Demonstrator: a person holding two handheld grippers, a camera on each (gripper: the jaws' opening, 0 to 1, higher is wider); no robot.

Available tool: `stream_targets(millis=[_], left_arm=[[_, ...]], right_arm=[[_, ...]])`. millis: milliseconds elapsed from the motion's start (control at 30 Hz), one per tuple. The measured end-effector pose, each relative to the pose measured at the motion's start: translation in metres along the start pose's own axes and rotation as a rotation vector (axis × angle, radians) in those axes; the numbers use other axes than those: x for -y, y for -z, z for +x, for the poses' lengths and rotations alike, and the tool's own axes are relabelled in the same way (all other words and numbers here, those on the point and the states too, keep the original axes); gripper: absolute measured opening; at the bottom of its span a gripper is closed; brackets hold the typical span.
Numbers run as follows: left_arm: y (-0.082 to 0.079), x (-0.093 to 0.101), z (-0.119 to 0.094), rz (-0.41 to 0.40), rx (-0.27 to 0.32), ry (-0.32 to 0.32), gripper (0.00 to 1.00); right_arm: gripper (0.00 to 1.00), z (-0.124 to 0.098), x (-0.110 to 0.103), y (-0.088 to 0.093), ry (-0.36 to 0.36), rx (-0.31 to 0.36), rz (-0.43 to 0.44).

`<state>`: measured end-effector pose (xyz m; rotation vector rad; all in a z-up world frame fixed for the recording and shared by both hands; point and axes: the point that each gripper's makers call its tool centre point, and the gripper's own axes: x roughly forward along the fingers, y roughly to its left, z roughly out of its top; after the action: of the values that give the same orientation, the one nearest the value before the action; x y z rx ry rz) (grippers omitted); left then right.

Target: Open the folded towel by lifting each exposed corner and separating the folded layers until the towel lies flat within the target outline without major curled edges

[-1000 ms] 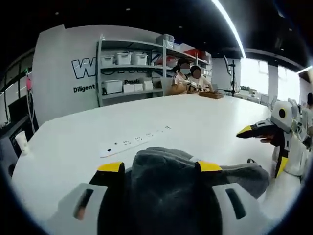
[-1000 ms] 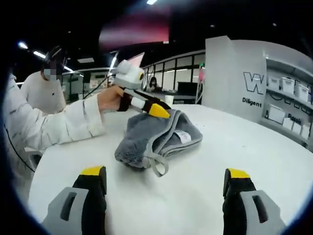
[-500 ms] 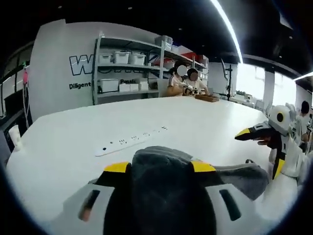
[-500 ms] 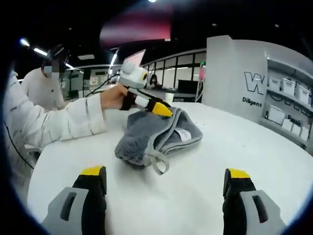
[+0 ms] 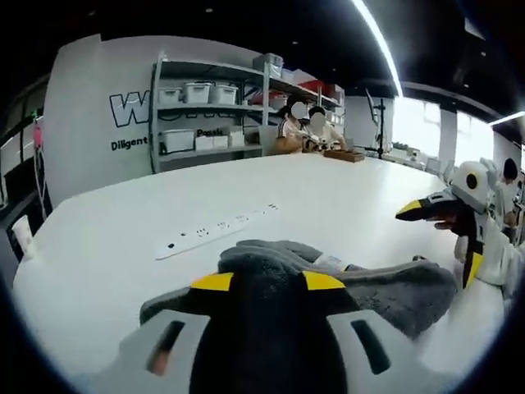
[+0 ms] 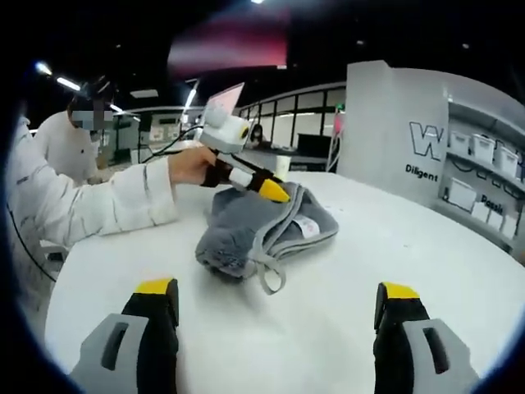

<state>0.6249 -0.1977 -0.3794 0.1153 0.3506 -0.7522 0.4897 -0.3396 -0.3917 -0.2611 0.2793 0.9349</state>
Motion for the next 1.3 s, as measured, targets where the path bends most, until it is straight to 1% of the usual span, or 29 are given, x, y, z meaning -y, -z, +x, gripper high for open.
stream_targets(millis=[200, 400, 500, 567, 667, 767, 867, 967, 1100, 1167, 1300], left_arm=[[0.000, 0.003, 0.002, 0.055, -0.004, 0.011, 0.15], [-0.001, 0.006, 0.001, 0.068, 0.003, 0.026, 0.08], [-0.004, 0.005, 0.000, 0.076, 0.012, 0.016, 0.06], [-0.005, 0.007, 0.000, 0.065, 0.017, 0.026, 0.06], [-0.005, 0.005, 0.000, 0.028, 0.024, 0.031, 0.05], [-0.006, 0.007, -0.002, 0.014, 0.029, 0.046, 0.06], [-0.008, 0.009, -0.004, 0.047, 0.019, 0.052, 0.06], [-0.010, 0.012, -0.007, 0.059, 0.020, 0.053, 0.06], [-0.012, 0.021, -0.010, 0.087, 0.012, 0.070, 0.06], [-0.014, 0.024, -0.013, 0.107, 0.009, 0.068, 0.06], [-0.018, 0.029, -0.023, 0.121, 0.033, 0.069, 0.07]], right_arm=[[0.99, 0.000, -0.001, 0.002, 0.001, -0.006, -0.002], [0.99, 0.001, -0.003, 0.004, -0.002, -0.016, -0.008], [0.99, 0.002, -0.004, 0.004, -0.005, -0.018, -0.010], [0.99, 0.001, -0.004, 0.006, -0.005, -0.024, -0.015], [0.99, 0.001, -0.005, 0.006, -0.004, -0.028, -0.020], [0.99, 0.001, -0.004, 0.006, -0.004, -0.027, -0.021], [0.99, 0.001, -0.004, 0.006, -0.004, -0.025, -0.018], [0.99, 0.000, -0.003, 0.008, -0.002, -0.030, -0.016], [0.99, -0.001, -0.004, 0.010, 0.000, -0.033, -0.012], [0.99, -0.002, -0.004, 0.010, 0.001, -0.032, -0.011], [0.99, -0.002, -0.006, 0.010, -0.001, -0.030, -0.014]])
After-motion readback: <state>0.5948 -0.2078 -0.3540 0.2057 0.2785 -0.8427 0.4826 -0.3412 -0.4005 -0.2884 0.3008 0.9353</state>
